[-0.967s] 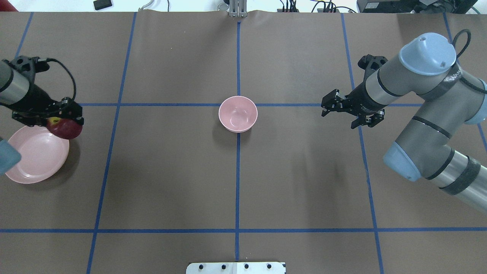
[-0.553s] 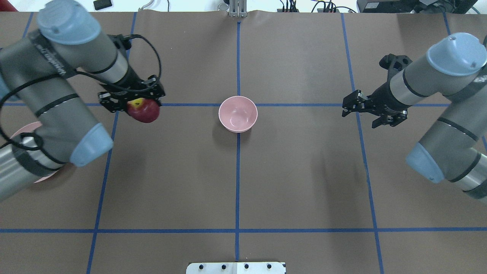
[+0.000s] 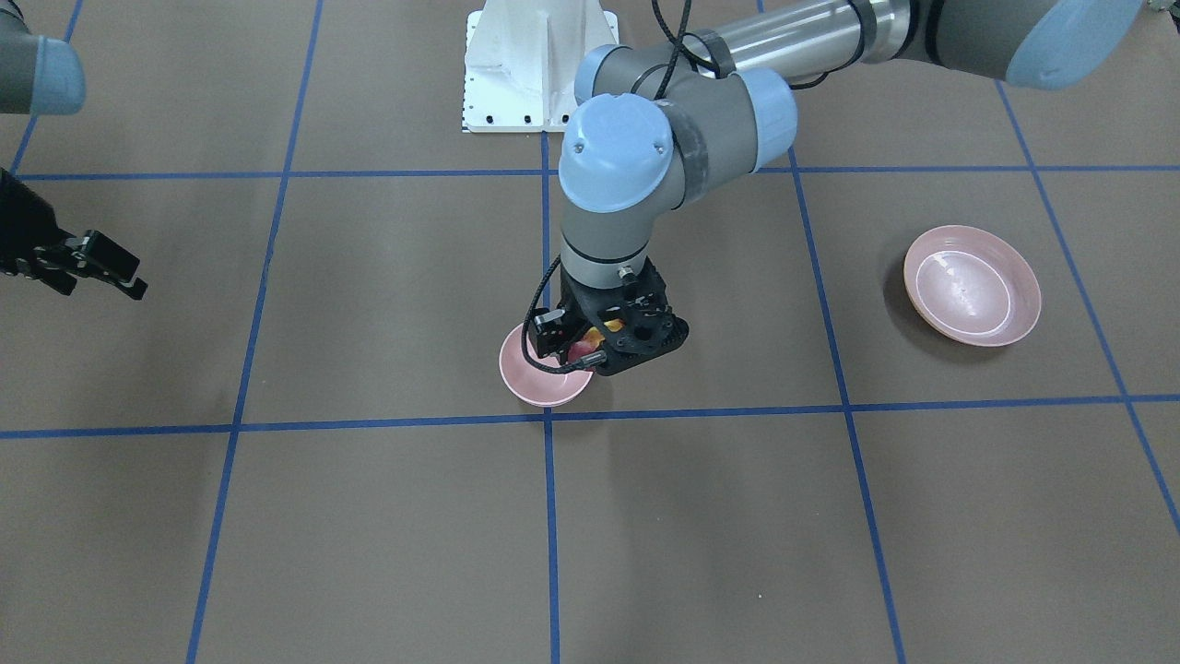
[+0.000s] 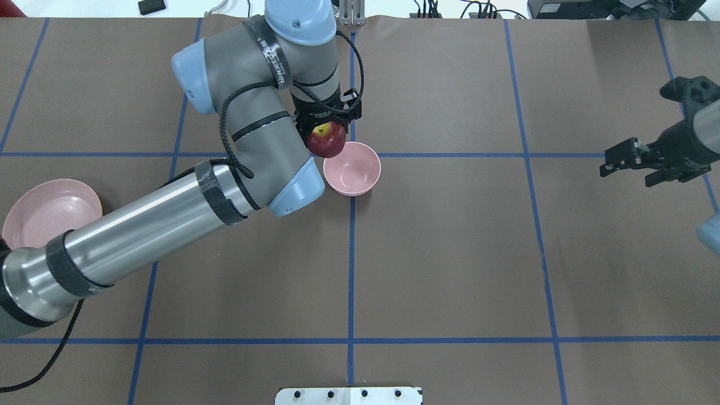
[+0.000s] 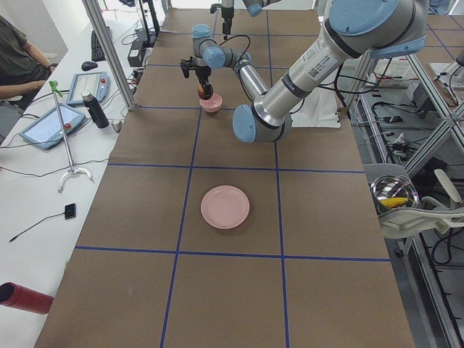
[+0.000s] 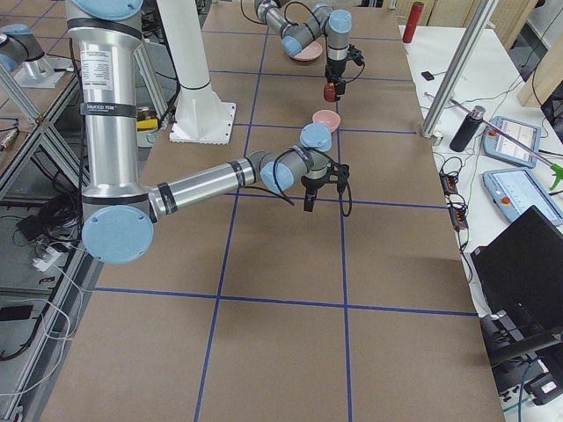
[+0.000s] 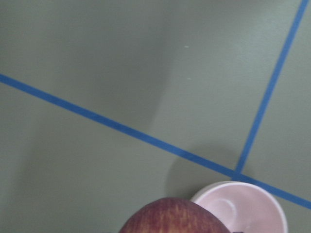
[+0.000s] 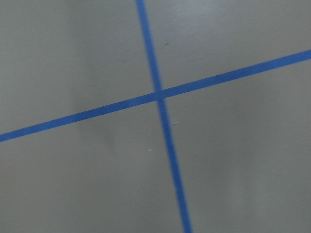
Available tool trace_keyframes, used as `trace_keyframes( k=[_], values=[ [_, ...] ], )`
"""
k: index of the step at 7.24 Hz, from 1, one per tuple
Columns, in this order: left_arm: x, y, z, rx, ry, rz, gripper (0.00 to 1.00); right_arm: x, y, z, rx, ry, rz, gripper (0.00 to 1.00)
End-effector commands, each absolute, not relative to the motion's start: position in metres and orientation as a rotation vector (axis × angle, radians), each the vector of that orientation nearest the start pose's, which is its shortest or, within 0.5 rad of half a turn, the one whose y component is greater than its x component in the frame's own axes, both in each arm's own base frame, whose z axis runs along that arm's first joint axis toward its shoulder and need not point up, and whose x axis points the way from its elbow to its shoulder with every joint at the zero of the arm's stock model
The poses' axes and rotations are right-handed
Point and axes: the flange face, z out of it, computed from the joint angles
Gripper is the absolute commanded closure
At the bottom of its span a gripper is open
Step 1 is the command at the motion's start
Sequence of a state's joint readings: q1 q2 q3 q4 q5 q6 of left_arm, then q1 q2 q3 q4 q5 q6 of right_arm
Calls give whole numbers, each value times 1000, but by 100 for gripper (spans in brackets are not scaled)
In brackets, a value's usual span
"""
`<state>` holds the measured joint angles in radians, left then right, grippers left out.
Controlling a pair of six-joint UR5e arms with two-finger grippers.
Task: Move apple from plate to bowl
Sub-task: 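Lift the red apple with the left gripper and carry it over the pink bowl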
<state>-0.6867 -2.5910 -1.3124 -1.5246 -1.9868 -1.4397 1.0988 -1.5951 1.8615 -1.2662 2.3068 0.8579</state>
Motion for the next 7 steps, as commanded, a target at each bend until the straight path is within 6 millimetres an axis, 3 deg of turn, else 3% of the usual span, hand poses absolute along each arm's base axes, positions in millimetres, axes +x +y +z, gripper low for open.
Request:
trace_keyframes(
  k=[1,3,7],
  values=[
    [598,-572,105,-39,797,-358,100,-121,-460,522,18,-900,71,0],
    [618,-566,120,-39,766,-346,100,-123,-463,519,25,-901,63,0],
    [628,-561,129,-45,750,-334,100,-124,-464,518,25,-901,61,0]
  ],
)
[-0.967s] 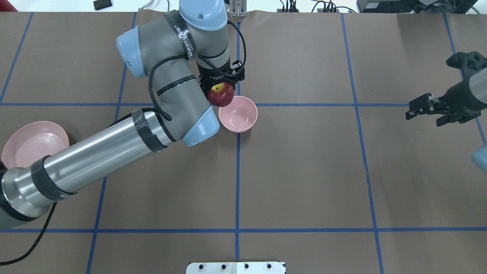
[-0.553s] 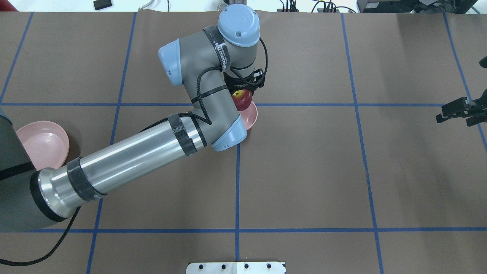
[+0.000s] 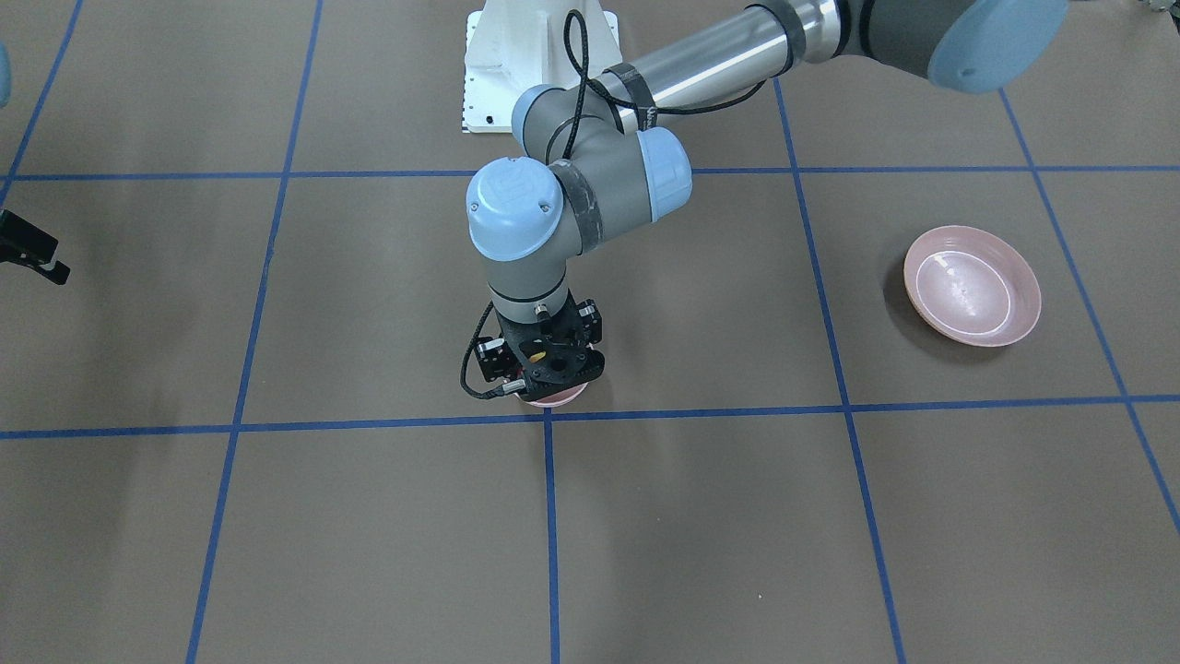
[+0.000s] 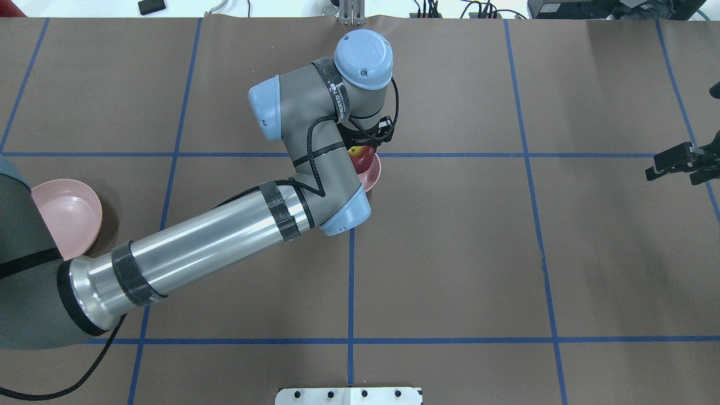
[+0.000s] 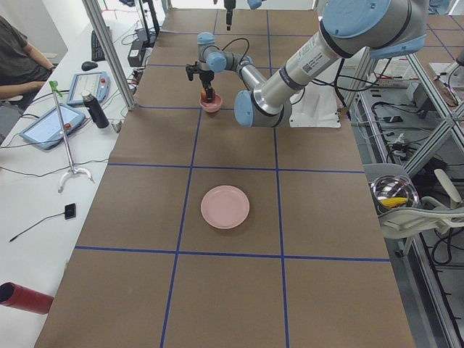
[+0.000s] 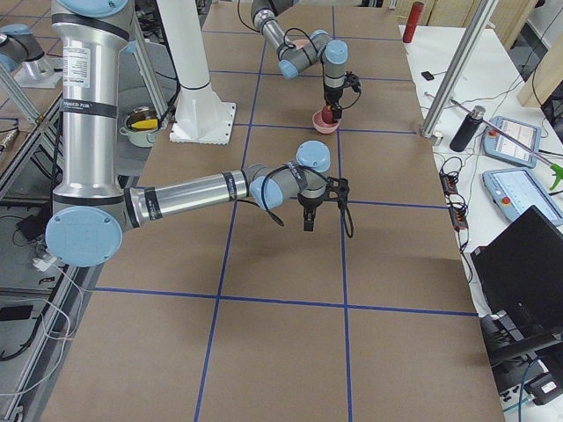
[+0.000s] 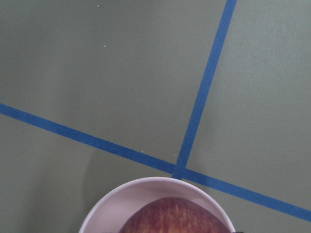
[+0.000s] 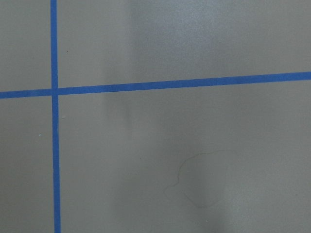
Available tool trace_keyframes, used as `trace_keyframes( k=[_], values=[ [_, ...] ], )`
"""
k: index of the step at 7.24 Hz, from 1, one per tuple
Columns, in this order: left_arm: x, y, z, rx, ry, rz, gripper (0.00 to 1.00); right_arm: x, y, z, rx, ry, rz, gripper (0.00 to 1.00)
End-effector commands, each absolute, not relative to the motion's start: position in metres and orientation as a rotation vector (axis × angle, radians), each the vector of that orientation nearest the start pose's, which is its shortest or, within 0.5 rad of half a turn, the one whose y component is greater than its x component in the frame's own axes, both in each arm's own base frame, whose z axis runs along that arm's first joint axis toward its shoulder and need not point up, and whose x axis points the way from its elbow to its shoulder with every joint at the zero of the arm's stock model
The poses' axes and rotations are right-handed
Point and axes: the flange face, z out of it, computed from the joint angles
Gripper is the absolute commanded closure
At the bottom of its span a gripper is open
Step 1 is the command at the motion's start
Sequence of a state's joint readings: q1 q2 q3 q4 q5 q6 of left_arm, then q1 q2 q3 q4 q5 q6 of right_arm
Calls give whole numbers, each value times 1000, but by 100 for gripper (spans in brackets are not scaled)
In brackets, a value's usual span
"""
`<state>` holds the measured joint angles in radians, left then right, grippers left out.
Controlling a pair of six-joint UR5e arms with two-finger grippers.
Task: Move apple from plate to bowl
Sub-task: 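Lift the red apple with the left gripper and carry it over the pink bowl, then lower the apple into the pink bowl and open the left gripper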
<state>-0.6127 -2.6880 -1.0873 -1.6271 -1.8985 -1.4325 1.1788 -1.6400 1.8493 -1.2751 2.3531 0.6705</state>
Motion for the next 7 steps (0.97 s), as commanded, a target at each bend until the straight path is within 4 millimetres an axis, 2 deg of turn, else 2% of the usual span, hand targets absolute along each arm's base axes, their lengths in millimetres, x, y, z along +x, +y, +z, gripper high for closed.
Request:
trace_keyframes(
  k=[1,2,3,4,7],
  values=[
    [628,-562,132,-47,744,-333,82,-124,-465,517,23,-902,66,0],
    [628,-562,133,-48,743,-335,45,-125,-466,516,23,-902,69,0],
    [628,-561,132,-47,745,-335,21,-125,-466,516,23,-902,69,0],
    [627,-561,129,-46,751,-336,4,-125,-466,516,22,-900,71,0],
    [625,-559,127,-44,756,-336,2,-126,-469,516,23,-899,72,0]
  ],
)
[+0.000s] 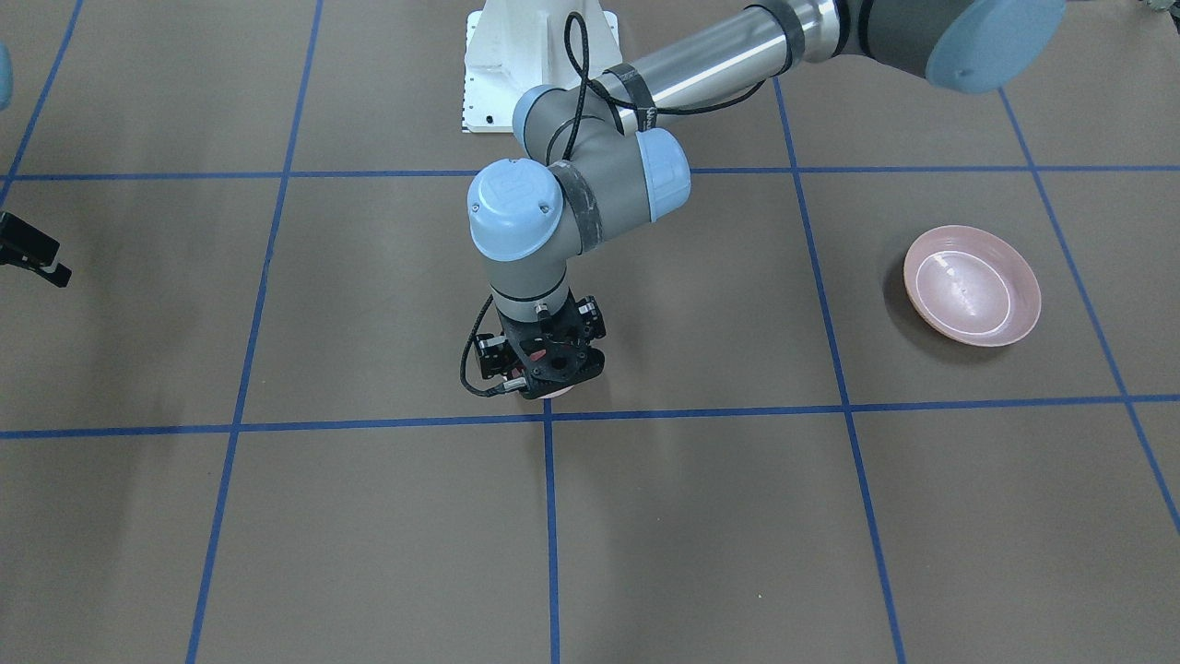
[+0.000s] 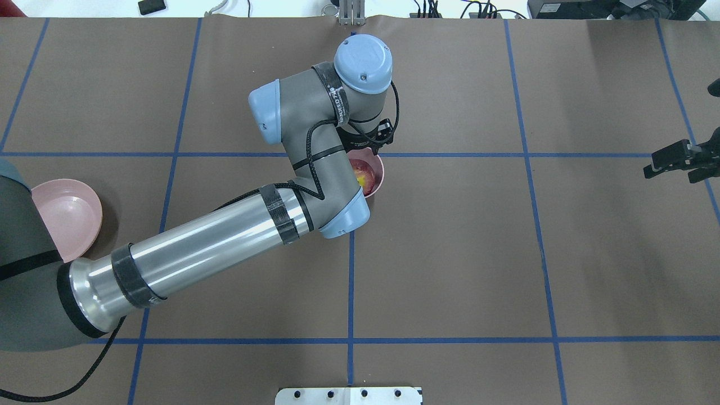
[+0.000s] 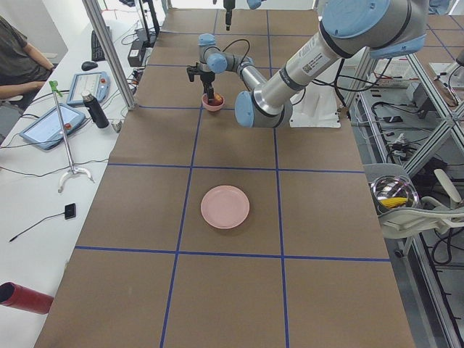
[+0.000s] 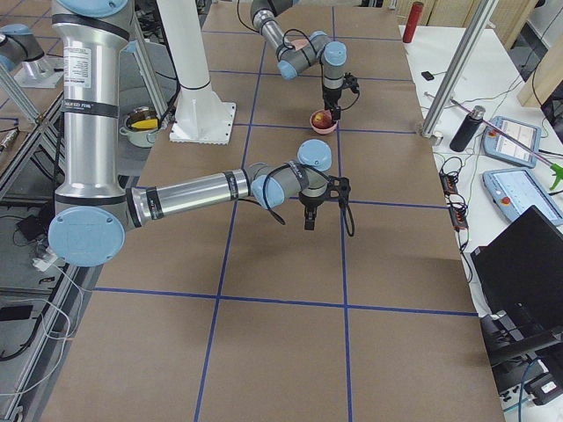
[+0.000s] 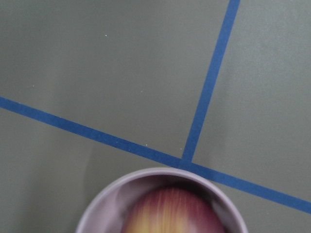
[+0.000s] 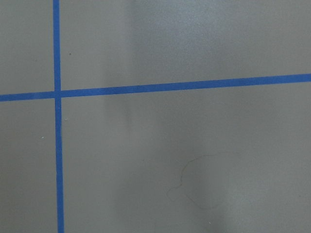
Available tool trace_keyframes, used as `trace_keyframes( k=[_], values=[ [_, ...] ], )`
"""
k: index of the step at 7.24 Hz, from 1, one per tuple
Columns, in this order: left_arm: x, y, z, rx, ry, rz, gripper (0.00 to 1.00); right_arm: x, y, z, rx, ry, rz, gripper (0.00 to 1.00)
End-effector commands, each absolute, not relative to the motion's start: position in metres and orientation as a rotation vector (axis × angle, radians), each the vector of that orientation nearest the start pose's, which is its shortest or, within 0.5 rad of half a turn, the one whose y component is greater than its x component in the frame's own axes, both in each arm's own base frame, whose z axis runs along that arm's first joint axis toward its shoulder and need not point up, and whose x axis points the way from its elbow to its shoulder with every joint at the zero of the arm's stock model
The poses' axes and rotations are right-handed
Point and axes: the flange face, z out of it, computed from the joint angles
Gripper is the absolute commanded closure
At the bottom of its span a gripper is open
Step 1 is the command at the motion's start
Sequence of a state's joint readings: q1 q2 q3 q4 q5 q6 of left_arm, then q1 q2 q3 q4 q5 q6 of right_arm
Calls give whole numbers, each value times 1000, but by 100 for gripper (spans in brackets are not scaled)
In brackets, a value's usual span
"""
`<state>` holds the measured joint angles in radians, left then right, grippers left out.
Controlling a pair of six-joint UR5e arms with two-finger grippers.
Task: Move apple from plate to bowl
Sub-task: 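Lower the apple into the pink bowl and open the left gripper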
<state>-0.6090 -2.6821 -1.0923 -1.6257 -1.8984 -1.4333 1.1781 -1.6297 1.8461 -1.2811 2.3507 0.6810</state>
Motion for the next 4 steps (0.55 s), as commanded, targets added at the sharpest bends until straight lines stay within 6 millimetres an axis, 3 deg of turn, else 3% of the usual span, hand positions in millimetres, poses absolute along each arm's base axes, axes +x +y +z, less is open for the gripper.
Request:
trace_keyframes(
  k=[1,2,3,4],
  values=[
    [620,-557,118,-41,771,-336,2,-126,-469,516,24,-900,71,0],
    [609,-555,103,-29,798,-335,2,-126,-470,515,24,-900,71,0],
    [579,-557,101,-20,793,-350,2,-127,-472,513,28,-902,69,0],
    [526,-541,124,10,779,-309,2,-126,-473,516,23,-899,73,0]
  ],
)
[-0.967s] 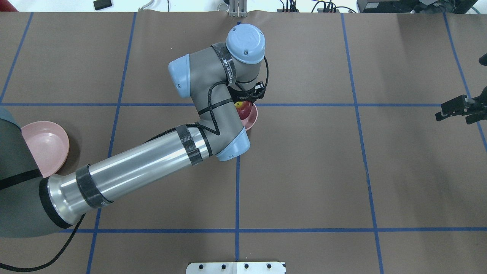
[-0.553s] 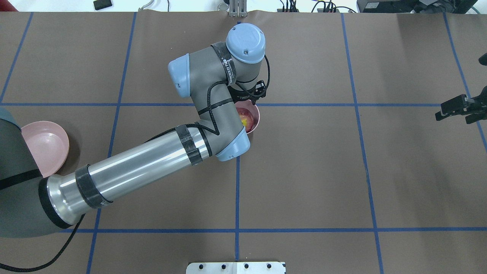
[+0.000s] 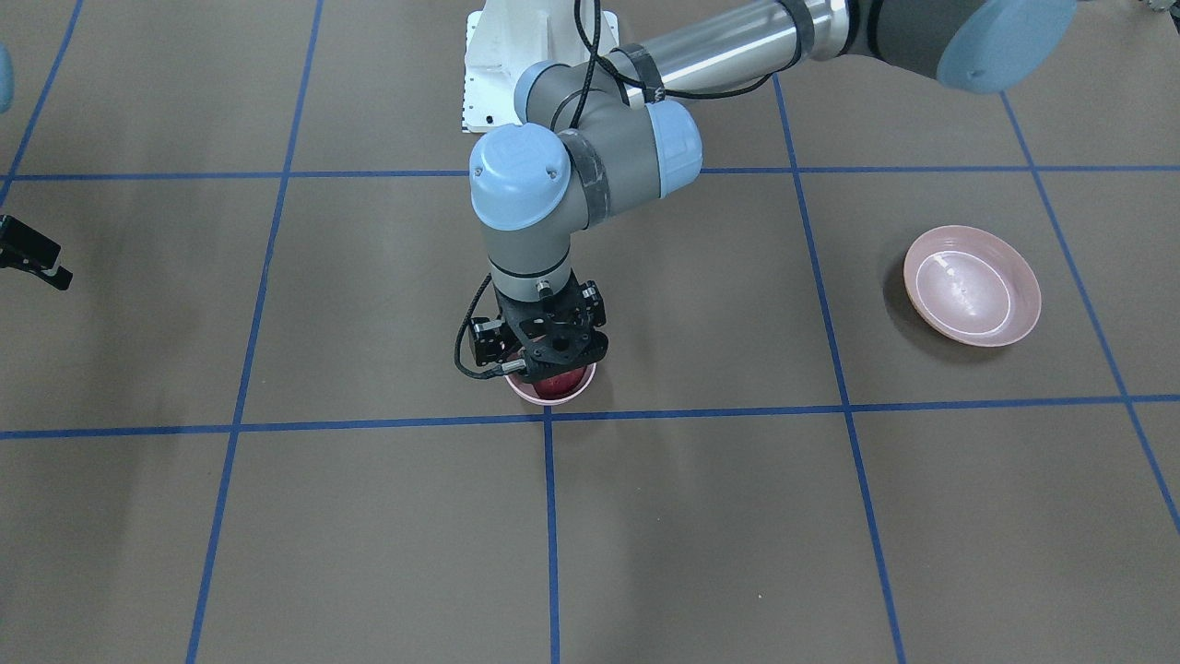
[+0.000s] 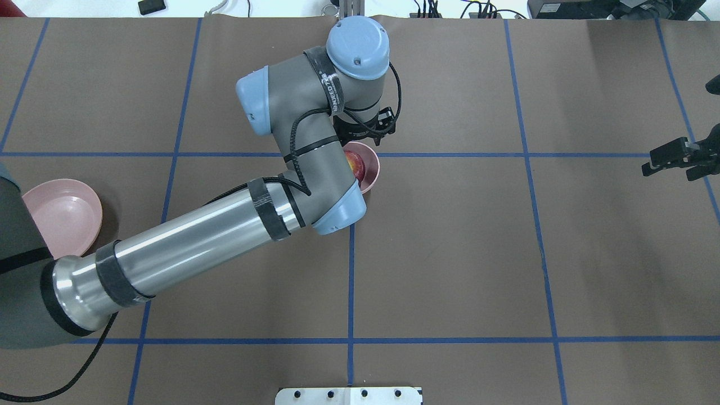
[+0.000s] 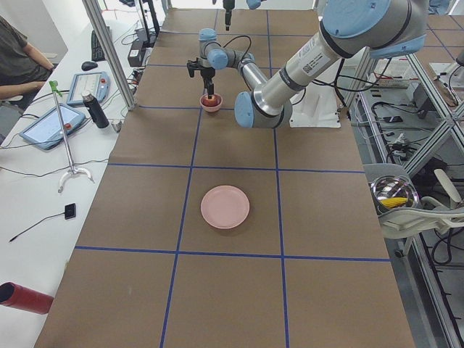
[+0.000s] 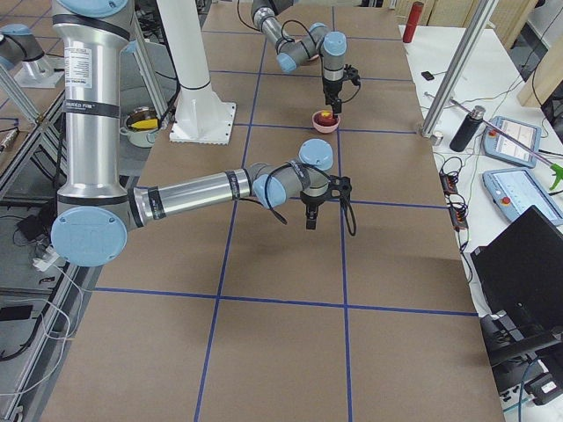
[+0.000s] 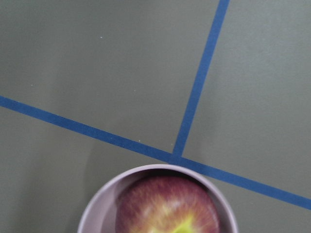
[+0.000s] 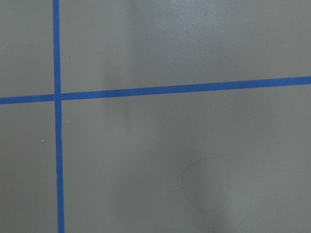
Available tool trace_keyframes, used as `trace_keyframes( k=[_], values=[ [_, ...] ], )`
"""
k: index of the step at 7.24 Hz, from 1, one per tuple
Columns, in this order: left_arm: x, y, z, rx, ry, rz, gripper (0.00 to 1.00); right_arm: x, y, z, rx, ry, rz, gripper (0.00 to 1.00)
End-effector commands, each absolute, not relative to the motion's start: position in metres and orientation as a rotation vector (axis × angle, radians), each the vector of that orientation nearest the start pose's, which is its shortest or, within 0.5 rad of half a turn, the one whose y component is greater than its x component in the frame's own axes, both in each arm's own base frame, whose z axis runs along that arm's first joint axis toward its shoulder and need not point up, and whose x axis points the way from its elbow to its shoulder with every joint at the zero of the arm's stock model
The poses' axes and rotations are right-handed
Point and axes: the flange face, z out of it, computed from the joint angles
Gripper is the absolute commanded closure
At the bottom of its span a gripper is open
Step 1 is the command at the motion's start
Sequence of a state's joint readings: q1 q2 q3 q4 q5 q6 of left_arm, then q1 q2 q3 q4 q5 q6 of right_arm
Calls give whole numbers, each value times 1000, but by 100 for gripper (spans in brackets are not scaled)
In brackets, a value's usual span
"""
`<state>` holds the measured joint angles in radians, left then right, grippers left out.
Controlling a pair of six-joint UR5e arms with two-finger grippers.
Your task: Move apple from plate to bowl
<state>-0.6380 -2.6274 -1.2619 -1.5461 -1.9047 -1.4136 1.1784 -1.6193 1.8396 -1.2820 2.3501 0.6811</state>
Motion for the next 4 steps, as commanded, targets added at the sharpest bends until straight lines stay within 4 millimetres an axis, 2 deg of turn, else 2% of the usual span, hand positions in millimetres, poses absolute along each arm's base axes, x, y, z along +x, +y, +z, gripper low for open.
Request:
trace_keyframes(
  k=[1,2,3,4],
  values=[
    [466,-505,166,56,744,-189,2,-126,-473,518,25,-894,75,0],
    [405,-488,198,109,750,-136,2,-122,-474,519,33,-890,78,0],
    [345,-480,234,156,730,-100,2,-110,-478,522,42,-886,100,0],
    [298,-480,271,146,721,-24,2,-100,-487,529,46,-882,125,0]
  ],
)
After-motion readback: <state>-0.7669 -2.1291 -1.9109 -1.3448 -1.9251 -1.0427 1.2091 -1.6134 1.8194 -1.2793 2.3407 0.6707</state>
